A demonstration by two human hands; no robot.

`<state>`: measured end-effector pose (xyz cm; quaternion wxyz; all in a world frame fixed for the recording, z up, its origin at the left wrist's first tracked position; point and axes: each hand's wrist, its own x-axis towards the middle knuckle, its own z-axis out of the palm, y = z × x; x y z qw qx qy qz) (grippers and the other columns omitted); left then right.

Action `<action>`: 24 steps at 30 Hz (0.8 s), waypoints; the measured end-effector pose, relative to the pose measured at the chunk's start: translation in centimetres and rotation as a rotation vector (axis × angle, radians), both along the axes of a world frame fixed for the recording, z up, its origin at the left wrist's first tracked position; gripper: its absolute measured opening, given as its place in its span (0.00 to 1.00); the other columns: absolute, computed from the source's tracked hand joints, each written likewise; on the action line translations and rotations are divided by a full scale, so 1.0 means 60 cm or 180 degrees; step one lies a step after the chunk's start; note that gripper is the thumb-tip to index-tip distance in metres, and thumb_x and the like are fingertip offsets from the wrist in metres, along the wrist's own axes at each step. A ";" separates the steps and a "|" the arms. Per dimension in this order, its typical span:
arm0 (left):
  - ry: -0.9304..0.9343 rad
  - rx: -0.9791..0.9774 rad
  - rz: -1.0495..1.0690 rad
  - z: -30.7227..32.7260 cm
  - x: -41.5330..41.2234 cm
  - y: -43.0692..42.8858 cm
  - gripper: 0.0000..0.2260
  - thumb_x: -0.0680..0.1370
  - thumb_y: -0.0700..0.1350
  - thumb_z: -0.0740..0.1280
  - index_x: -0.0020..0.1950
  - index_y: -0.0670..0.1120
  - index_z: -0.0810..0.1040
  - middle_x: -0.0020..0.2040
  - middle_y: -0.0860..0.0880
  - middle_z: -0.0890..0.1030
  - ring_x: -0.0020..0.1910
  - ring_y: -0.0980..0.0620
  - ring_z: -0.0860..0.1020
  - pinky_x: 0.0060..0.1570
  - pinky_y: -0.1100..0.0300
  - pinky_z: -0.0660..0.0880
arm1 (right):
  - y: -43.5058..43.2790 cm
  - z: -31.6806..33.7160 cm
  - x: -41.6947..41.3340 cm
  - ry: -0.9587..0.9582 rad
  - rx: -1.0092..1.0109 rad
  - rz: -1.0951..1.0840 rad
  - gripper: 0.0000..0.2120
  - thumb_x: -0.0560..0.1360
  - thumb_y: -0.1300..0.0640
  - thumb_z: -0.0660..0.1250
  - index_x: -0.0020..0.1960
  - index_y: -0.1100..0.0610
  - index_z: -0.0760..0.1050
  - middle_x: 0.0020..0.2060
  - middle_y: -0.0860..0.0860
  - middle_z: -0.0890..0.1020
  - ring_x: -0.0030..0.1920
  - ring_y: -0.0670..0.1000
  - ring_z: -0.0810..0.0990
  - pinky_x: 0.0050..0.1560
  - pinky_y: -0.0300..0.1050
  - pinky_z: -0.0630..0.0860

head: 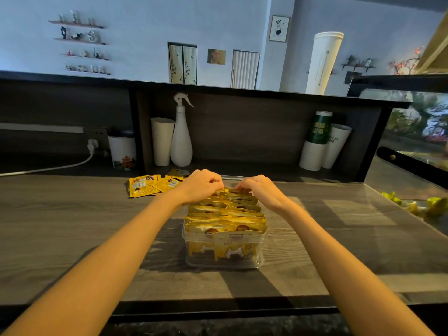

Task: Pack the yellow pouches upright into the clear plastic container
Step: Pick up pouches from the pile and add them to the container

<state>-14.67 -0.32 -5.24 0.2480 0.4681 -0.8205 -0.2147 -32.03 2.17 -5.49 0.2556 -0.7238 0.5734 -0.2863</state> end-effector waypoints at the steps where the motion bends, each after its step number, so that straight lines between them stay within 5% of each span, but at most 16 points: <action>1: -0.0004 -0.0001 -0.0006 0.000 0.000 0.000 0.12 0.79 0.43 0.60 0.48 0.38 0.81 0.45 0.39 0.80 0.41 0.51 0.74 0.40 0.61 0.69 | -0.001 0.000 0.000 0.0020 -0.0004 0.0001 0.16 0.81 0.56 0.54 0.54 0.60 0.80 0.54 0.54 0.80 0.51 0.46 0.74 0.44 0.30 0.68; 9: 0.0059 -0.0110 0.0279 -0.002 -0.004 -0.007 0.11 0.81 0.43 0.56 0.54 0.43 0.76 0.47 0.47 0.77 0.46 0.51 0.75 0.44 0.60 0.72 | -0.004 -0.003 0.003 0.0063 -0.0082 -0.0037 0.17 0.81 0.56 0.54 0.55 0.61 0.80 0.54 0.56 0.80 0.52 0.49 0.75 0.47 0.37 0.71; 13: -0.0032 0.0104 0.0160 0.002 -0.011 -0.008 0.15 0.81 0.43 0.55 0.54 0.38 0.79 0.50 0.41 0.79 0.47 0.50 0.74 0.52 0.52 0.75 | -0.003 -0.002 -0.004 -0.0064 -0.0023 -0.0091 0.15 0.80 0.59 0.55 0.55 0.62 0.80 0.55 0.56 0.80 0.52 0.47 0.74 0.47 0.38 0.70; 17: 0.0294 0.0253 0.0162 0.004 -0.013 -0.012 0.13 0.80 0.42 0.58 0.56 0.38 0.80 0.51 0.46 0.78 0.50 0.53 0.75 0.44 0.67 0.71 | -0.002 -0.001 -0.014 -0.0026 -0.0030 -0.0052 0.13 0.79 0.64 0.57 0.56 0.63 0.79 0.56 0.56 0.80 0.53 0.47 0.74 0.52 0.39 0.68; 24: 0.0270 0.0226 0.0084 0.004 -0.015 -0.013 0.13 0.80 0.41 0.58 0.57 0.40 0.80 0.52 0.45 0.79 0.43 0.59 0.74 0.43 0.68 0.70 | -0.006 -0.009 -0.016 0.0055 -0.0091 -0.0006 0.12 0.79 0.62 0.58 0.54 0.62 0.80 0.51 0.55 0.80 0.52 0.49 0.76 0.55 0.42 0.72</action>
